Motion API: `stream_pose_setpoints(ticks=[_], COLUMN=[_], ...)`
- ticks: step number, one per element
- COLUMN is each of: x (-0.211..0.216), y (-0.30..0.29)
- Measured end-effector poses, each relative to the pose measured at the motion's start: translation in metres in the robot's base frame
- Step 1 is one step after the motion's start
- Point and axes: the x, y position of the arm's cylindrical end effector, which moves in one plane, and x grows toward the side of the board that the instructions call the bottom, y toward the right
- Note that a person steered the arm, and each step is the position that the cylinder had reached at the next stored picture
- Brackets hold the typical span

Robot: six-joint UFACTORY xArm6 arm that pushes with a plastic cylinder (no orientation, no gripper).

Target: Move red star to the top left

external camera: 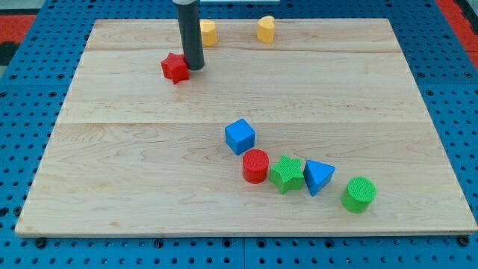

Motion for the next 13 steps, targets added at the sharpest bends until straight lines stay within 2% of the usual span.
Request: stream_pose_setpoints(ticks=[1,2,3,4,5,6,8,9,11,13], x=[0.039,0.042,0.023,0.056,0.037,0.016,-0.011,0.022,0.012,-0.053], y=[0.001,-0.047,-0.079,-0.102,-0.135,-0.1,-0.093,-0.091,-0.057,-0.073])
